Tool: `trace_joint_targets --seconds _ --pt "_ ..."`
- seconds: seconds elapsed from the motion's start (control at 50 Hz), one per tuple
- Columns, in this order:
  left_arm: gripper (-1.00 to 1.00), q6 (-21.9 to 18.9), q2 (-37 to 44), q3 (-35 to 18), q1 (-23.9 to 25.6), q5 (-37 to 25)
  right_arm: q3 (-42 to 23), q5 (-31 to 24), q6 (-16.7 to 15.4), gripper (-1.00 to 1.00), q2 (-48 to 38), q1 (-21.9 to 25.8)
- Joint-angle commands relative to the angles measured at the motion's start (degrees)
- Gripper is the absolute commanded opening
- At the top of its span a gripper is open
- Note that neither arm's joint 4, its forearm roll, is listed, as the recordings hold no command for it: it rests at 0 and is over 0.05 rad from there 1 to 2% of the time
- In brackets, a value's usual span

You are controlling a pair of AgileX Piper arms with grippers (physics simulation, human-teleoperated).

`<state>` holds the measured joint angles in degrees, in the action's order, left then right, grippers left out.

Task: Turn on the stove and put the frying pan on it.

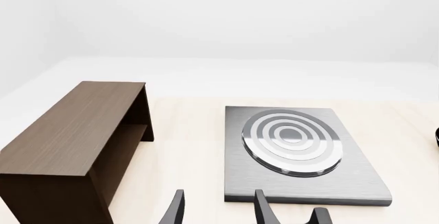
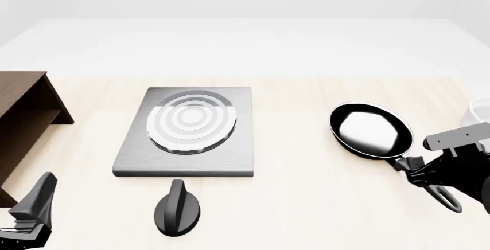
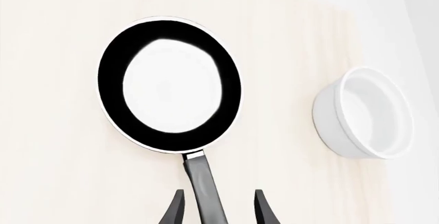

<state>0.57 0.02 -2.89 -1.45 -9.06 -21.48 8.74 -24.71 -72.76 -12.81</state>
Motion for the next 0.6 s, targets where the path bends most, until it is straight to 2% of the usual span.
trace_joint_targets --seconds 0.02,0.2,0.28,0.46,0.6 --pt "1.0 0.7 0.0 0.1 -0.3 -0.3 1.8 5.3 -0.4 1.0 -4.7 -1.1" --pt "1.0 0.9 0.0 0.1 -0.3 -0.3 2.8 7.6 0.2 1.0 -6.6 -0.9" --pt "1.0 0.9 0.0 -0.1 -0.3 -0.5 3.6 11.3 0.1 1.0 -10.3 -0.9" --pt "1.0 0.8 0.0 -0.2 -0.3 -0.7 4.3 15.7 0.5 1.0 -15.0 -1.1" --pt "1.0 0.9 0.0 0.1 -0.3 -0.3 5.2 19.5 -0.6 1.0 -18.8 -2.2"
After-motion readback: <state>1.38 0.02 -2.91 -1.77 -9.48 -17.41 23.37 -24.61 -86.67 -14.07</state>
